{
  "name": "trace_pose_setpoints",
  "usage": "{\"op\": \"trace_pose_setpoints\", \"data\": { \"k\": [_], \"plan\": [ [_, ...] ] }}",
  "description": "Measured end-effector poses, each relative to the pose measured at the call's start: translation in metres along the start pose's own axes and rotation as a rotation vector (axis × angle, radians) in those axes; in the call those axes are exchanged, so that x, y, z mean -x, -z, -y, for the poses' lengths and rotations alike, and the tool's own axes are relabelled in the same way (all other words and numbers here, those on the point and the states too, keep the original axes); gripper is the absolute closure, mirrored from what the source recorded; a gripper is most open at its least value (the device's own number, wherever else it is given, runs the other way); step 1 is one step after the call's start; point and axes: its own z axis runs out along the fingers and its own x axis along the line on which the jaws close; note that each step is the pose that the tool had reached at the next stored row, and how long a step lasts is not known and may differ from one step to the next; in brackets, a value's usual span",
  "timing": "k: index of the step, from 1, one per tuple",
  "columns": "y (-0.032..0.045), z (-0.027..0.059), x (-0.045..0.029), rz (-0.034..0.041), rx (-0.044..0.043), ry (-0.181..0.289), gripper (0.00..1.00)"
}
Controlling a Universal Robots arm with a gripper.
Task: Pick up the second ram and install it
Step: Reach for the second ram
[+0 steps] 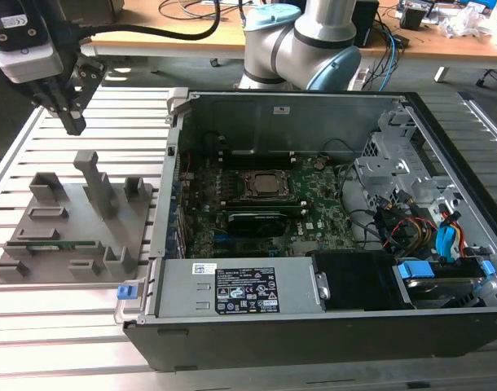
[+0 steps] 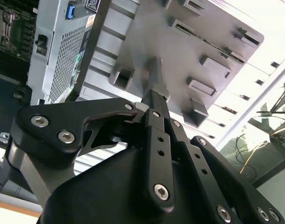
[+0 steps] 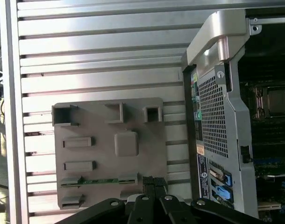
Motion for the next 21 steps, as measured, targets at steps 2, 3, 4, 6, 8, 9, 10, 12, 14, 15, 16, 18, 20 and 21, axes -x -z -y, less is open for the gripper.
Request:
{"op": "trace_pose_setpoints", "data": {
  "k": [2,3,4,6,8,9,10,12,14,15,16,18,20,21],
  "plan": [
    [0.0002,0.0006,-0.0075,0.0000,0.0000,0.000,0.89],
    [0.0003,0.0007,-0.0102,-0.0001,-0.0001,0.000,0.89],
    [0.0002,0.0009,-0.0118,0.0000,0.0000,0.000,0.89],
    [0.0003,0.0012,-0.0154,0.0000,0.0000,0.000,0.89],
    [0.0004,0.0015,-0.0205,0.0000,0.0000,0.000,0.89],
    [0.0005,0.0017,-0.0225,-0.0001,0.0000,0.000,0.89],
    [0.0005,0.0018,-0.0238,-0.0001,0.0000,0.000,0.89],
    [0.0006,0.0020,-0.0269,0.0000,0.0000,0.000,0.89],
    [0.0007,0.0023,-0.0308,-0.0001,-0.0001,0.000,0.89],
    [0.0007,0.0024,-0.0320,0.0000,0.0000,0.000,0.89],
    [0.0008,0.0025,-0.0337,-0.0001,0.0000,0.000,0.89],
    [0.0008,0.0028,-0.0373,0.0000,0.0000,0.000,0.89],
    [0.0009,0.0034,-0.0461,0.0000,0.0000,0.000,0.89],
    [0.0010,0.0035,-0.0474,0.0000,-0.0001,0.000,0.89]
  ]
}}
